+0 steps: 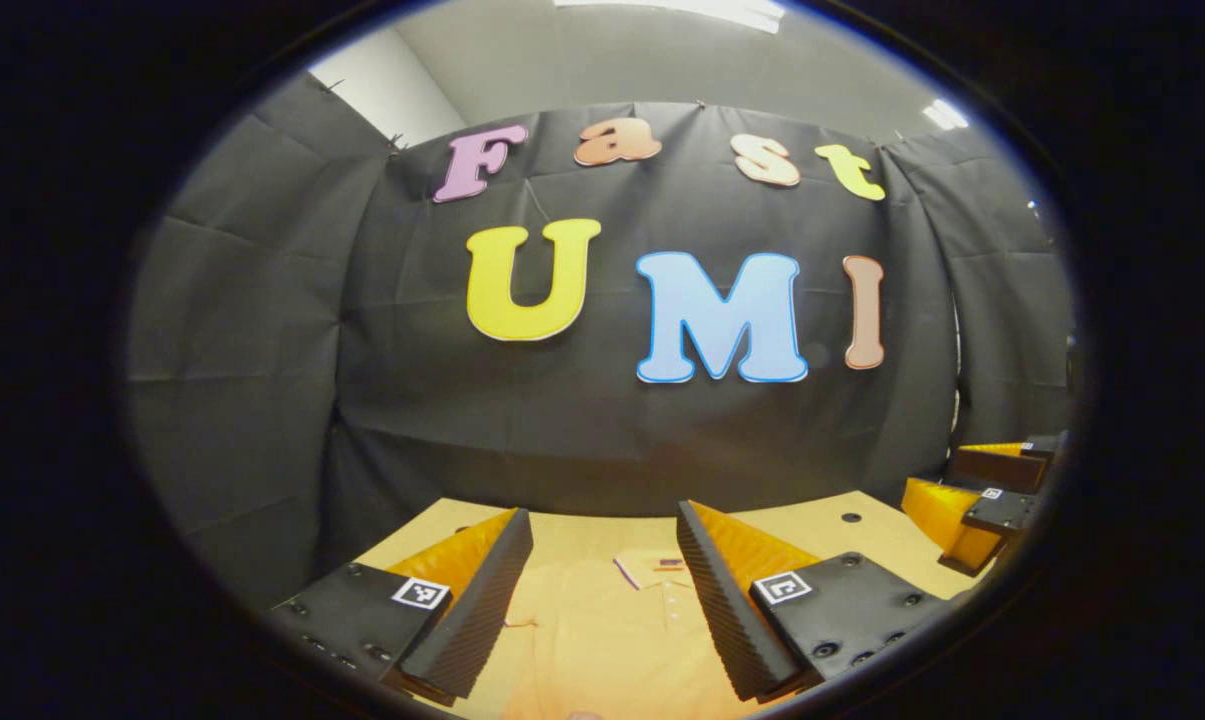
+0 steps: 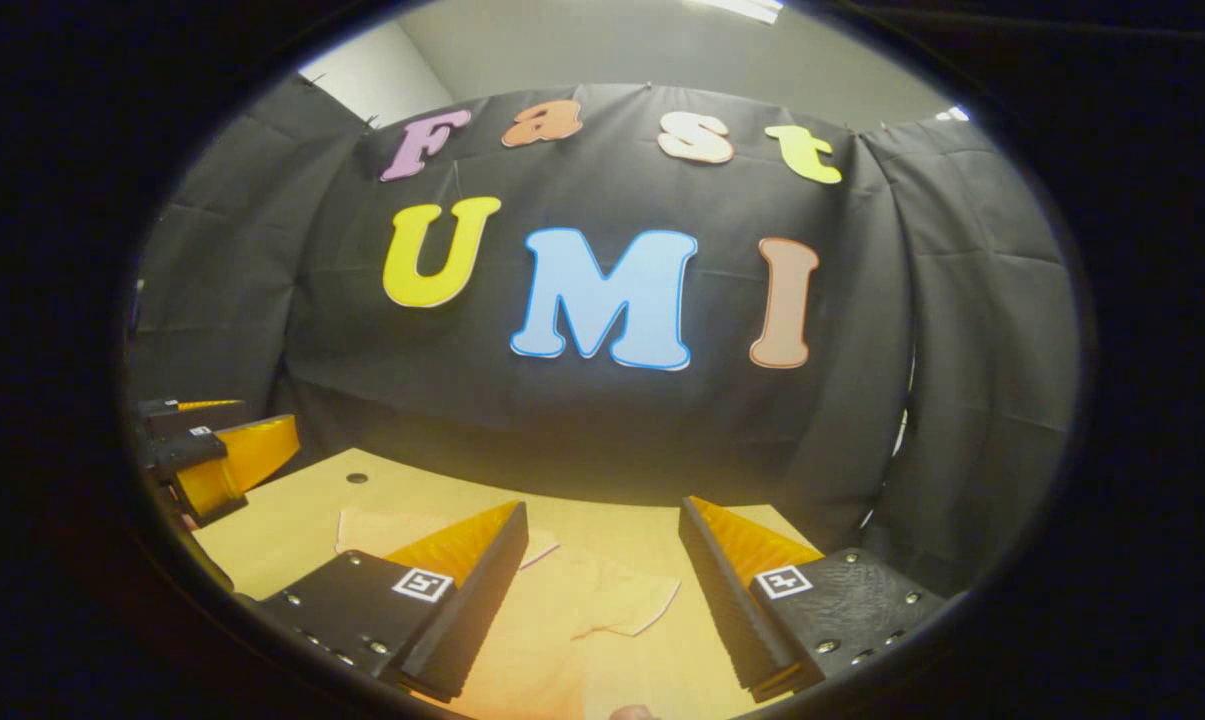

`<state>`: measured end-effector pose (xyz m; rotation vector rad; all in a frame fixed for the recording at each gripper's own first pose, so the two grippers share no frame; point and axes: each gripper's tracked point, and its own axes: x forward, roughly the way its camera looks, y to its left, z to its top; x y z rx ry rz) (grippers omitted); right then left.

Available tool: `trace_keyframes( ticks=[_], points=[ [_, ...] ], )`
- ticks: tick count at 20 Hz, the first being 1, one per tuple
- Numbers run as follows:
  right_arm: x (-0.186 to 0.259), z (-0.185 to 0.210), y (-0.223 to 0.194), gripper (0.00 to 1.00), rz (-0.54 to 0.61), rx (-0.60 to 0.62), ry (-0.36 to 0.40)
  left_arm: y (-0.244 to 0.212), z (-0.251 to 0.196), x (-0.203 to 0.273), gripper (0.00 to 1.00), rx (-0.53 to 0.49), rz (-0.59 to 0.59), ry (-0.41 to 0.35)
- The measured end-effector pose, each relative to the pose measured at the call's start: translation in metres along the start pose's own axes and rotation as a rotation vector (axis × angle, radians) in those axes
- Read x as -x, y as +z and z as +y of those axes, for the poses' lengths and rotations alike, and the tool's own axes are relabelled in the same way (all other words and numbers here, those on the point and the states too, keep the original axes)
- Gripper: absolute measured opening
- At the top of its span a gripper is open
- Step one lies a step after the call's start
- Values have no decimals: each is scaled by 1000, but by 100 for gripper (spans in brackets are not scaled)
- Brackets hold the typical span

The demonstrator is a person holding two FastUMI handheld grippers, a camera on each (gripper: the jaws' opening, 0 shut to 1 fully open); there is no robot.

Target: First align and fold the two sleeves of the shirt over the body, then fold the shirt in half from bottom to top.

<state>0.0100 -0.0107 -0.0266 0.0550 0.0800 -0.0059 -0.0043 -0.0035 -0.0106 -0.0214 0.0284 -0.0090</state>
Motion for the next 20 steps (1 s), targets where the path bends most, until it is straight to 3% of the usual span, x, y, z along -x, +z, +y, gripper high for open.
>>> trace_keyframes(
  ticks=[9, 20],
  points=[
    [-59, -34, -59, 95, 148, -12, -30, -5, -3, -5, 95, -36, 27, 28],
    [-132, -57, -144, 95, 367, -12, -29, -21, 2, -18, 94, 8, 66, 102]
  ],
)
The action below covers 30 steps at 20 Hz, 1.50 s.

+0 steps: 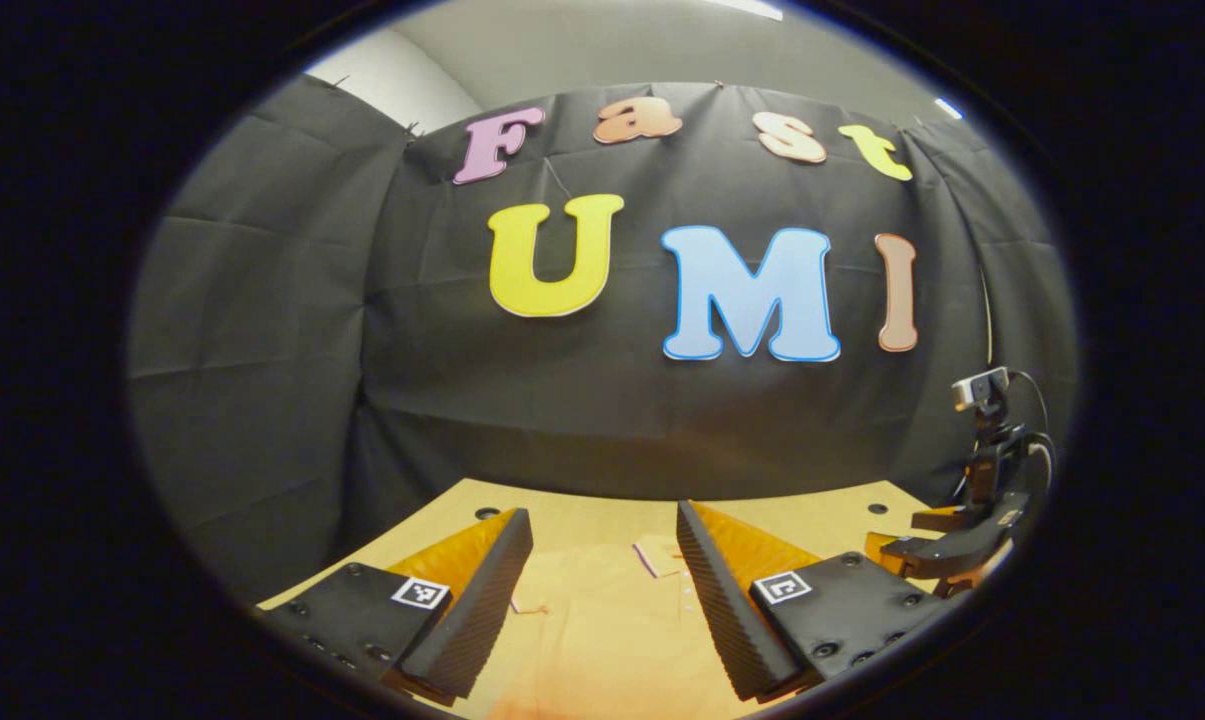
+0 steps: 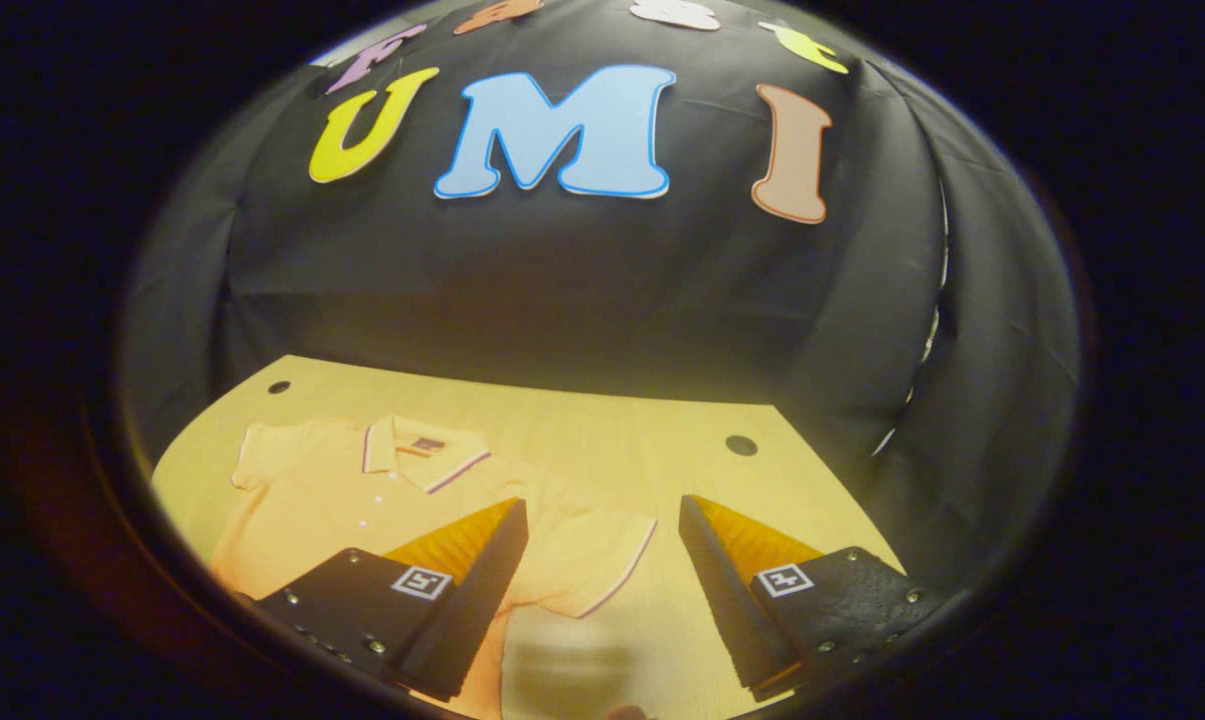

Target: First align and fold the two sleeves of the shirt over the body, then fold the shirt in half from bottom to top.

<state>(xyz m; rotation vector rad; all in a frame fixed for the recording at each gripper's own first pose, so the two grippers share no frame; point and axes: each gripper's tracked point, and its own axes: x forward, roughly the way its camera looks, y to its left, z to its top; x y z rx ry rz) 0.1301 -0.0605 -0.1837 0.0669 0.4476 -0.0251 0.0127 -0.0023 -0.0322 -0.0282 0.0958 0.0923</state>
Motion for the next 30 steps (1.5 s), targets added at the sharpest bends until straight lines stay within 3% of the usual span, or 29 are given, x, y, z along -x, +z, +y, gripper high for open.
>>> trace_keyframes(
  ticks=[8, 15, 25, 28, 29, 30],
  points=[
    [-67, -11, -39, 94, 113, -30, -30, -3, 7, -18, 95, -6, 14, 40],
    [-103, -21, -64, 95, 197, -89, -65, 7, 3, -24, 94, -28, -5, 12],
    [-111, -21, -94, 94, 316, -77, -65, 2, 11, -19, 95, -14, 8, 9],
    [-111, -12, -98, 85, 319, -80, -43, 1, 11, -17, 94, -7, 9, 10],
    [-112, -8, -99, 76, 328, -94, -34, 1, 12, -17, 94, -5, 9, 11],
    [-111, -5, -100, 60, 334, -114, -32, 1, 11, -17, 95, -5, 9, 10]
  ],
)
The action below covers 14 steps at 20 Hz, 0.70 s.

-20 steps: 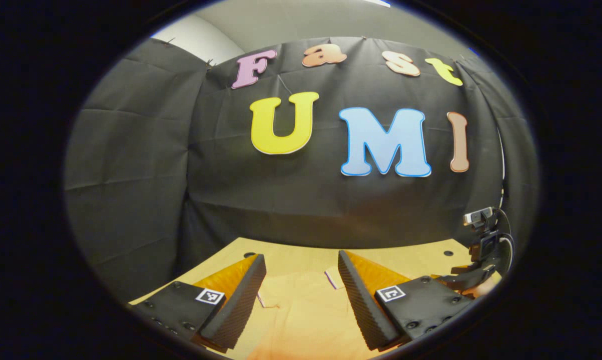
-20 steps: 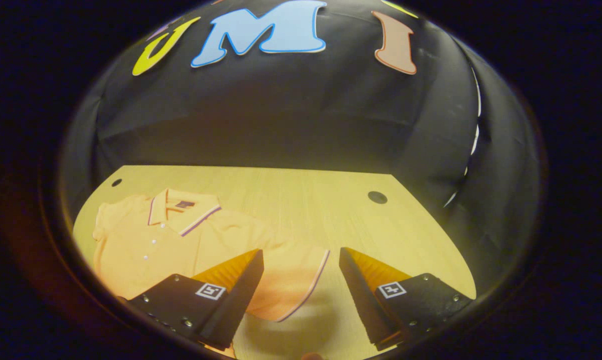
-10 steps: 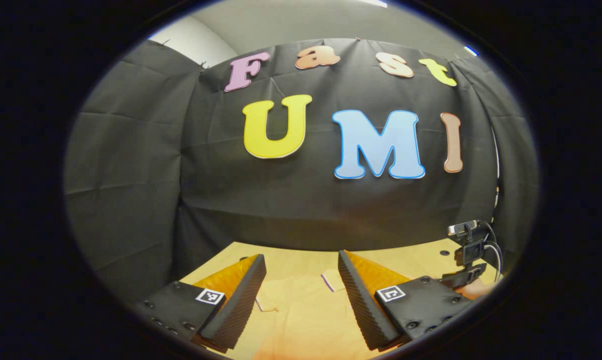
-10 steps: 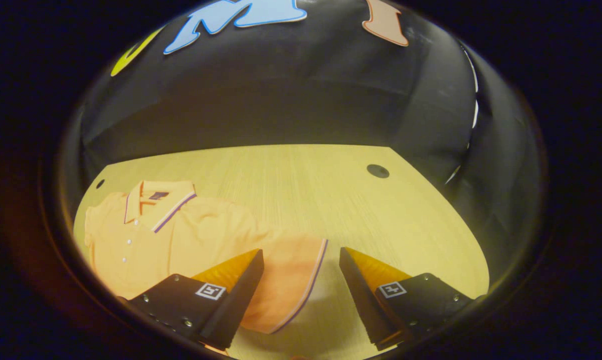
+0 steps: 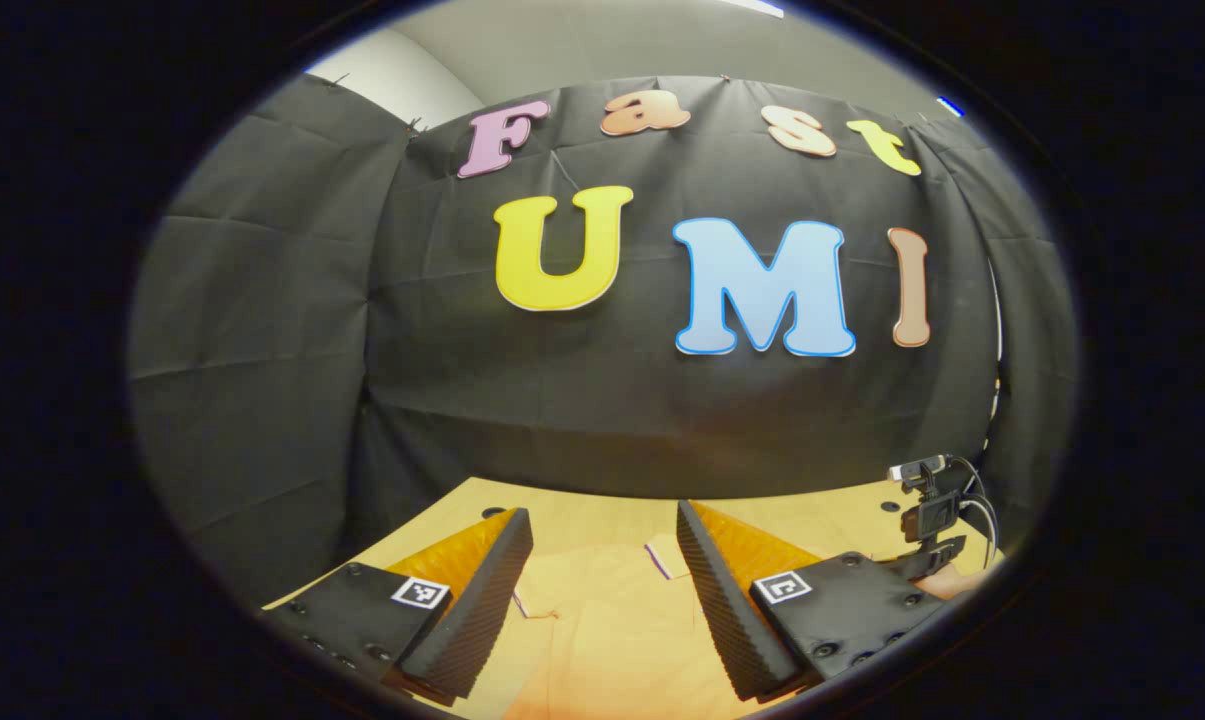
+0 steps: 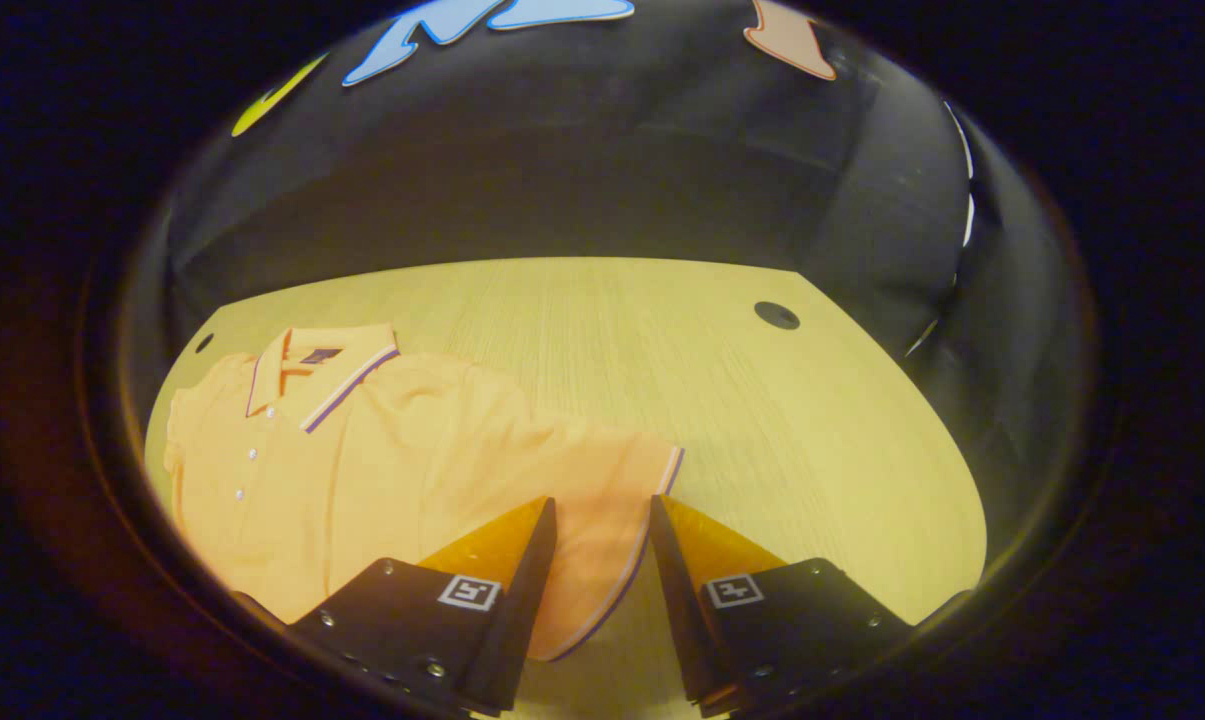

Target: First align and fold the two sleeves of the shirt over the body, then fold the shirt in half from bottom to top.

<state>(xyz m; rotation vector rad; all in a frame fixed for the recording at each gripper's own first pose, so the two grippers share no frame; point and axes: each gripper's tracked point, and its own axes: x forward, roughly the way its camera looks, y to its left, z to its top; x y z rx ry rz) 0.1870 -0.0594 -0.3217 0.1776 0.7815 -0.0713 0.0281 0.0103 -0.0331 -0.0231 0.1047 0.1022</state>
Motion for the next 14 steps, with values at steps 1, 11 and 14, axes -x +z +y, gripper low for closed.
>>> trace_keyframes(
  ticks=[1, 11, 14],
  points=[
    [-4, 2, 0, 54, -2, -15, 15, 1, 0, 0, 95, -2, -3, 1],
    [2, 2, 4, 5, 22, -109, 37, -3, 14, 2, 94, 3, 4, 16],
    [15, 5, 17, 5, -36, -57, 63, 1, 16, 6, 94, -5, -7, 19]
  ],
)
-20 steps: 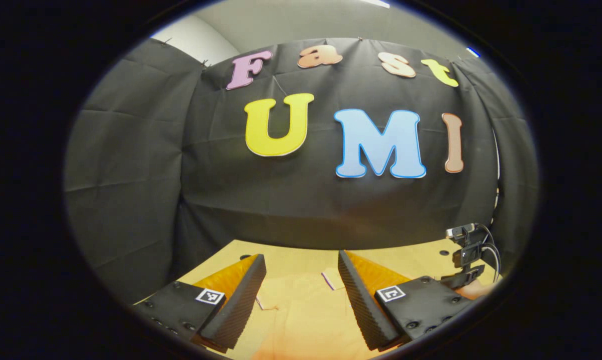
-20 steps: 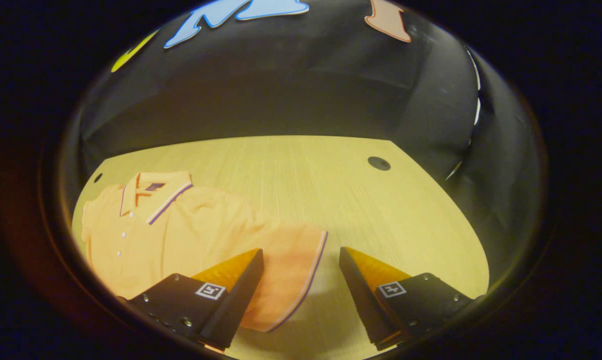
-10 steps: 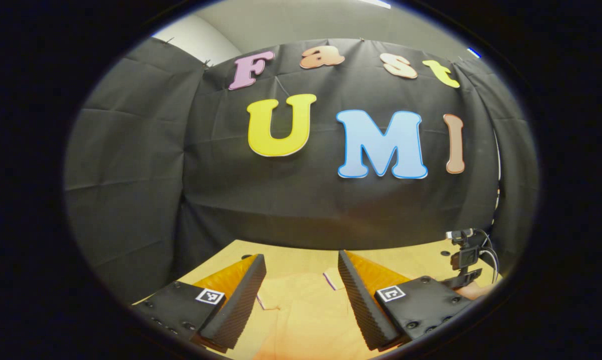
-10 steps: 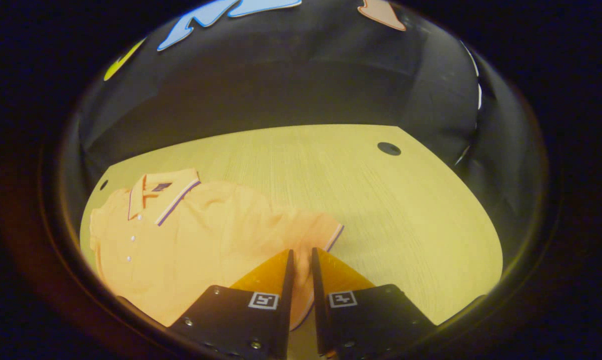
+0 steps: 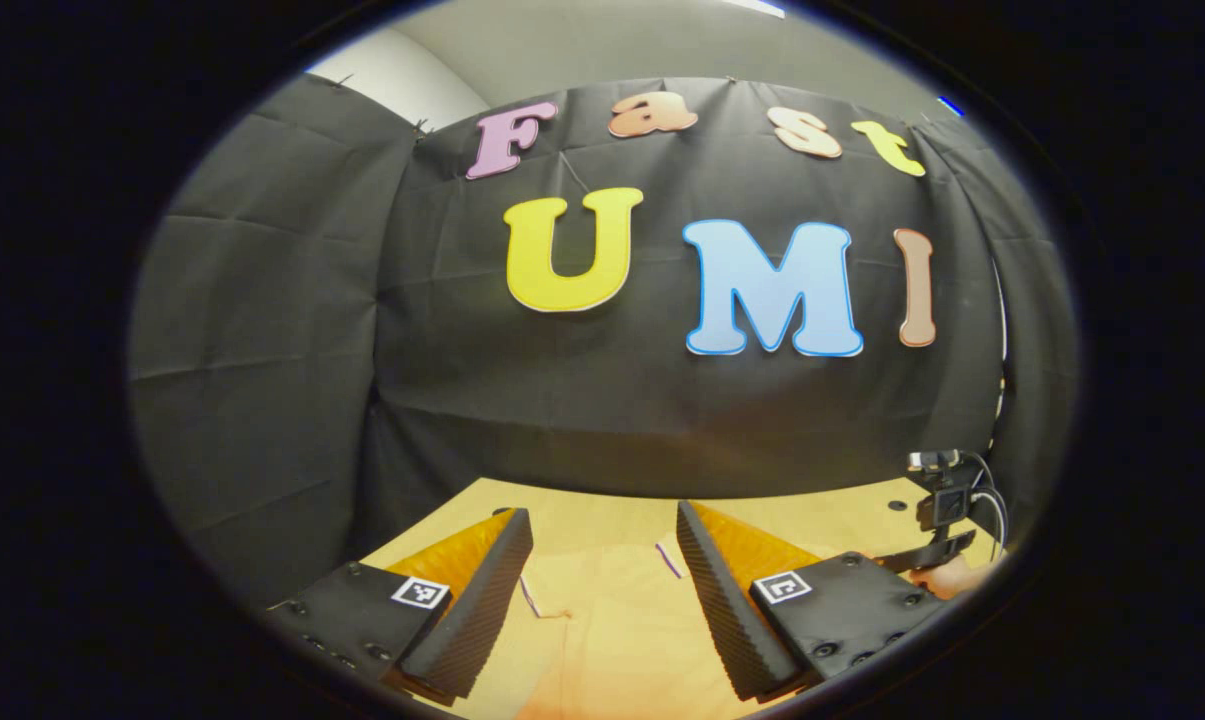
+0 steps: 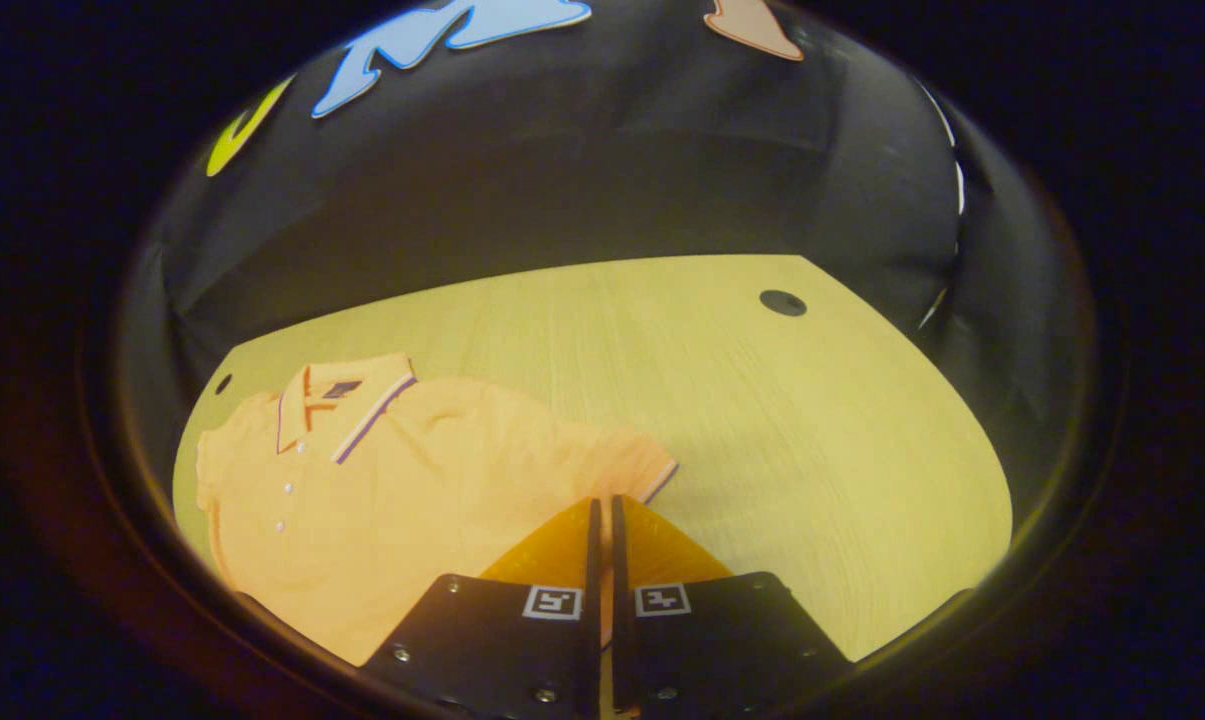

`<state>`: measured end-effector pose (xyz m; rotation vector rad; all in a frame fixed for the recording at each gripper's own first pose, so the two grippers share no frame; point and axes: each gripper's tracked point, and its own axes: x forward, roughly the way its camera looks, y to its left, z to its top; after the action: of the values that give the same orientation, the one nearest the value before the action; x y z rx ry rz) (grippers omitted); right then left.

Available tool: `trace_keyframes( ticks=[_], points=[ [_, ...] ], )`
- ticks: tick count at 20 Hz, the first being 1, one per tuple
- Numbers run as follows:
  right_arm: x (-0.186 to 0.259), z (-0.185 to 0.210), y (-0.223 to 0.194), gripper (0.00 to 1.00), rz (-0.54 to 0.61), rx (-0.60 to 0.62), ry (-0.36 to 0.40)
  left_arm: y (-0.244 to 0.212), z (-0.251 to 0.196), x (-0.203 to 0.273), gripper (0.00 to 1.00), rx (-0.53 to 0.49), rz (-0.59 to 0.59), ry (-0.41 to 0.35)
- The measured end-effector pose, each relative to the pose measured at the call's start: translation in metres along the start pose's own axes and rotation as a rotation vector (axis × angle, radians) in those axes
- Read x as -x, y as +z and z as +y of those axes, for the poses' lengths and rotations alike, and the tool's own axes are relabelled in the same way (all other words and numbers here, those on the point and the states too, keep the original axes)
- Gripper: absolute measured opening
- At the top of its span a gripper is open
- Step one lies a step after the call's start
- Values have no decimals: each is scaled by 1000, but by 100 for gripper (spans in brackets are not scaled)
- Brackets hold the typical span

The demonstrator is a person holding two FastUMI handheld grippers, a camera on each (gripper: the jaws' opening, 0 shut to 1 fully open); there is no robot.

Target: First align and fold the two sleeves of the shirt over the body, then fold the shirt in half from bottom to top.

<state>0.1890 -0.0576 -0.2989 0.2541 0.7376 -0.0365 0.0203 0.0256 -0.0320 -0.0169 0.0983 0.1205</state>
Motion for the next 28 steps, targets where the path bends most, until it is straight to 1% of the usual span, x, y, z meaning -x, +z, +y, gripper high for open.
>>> trace_keyframes(
  ticks=[3, 8, 12, 17, 23, 28],
  points=[
    [15, 14, 16, 5, -53, 47, 32, 1, -1, 3, 94, 5, -2, -2],
    [36, 57, 29, 5, -108, 143, 104, 3, 5, 9, 94, 5, -13, 6],
    [38, 88, 25, 5, -111, 224, 144, 0, 16, 15, 94, 11, -11, 28],
    [31, 116, 11, 5, -80, 263, 183, -3, 34, 20, 95, 12, -5, 58],
    [18, 124, -4, 5, -32, 306, 183, -11, 50, 21, 94, 14, 13, 88],
    [14, 124, -9, 5, 2, 281, 186, -13, 50, 13, 95, 12, 20, 85]
  ],
)
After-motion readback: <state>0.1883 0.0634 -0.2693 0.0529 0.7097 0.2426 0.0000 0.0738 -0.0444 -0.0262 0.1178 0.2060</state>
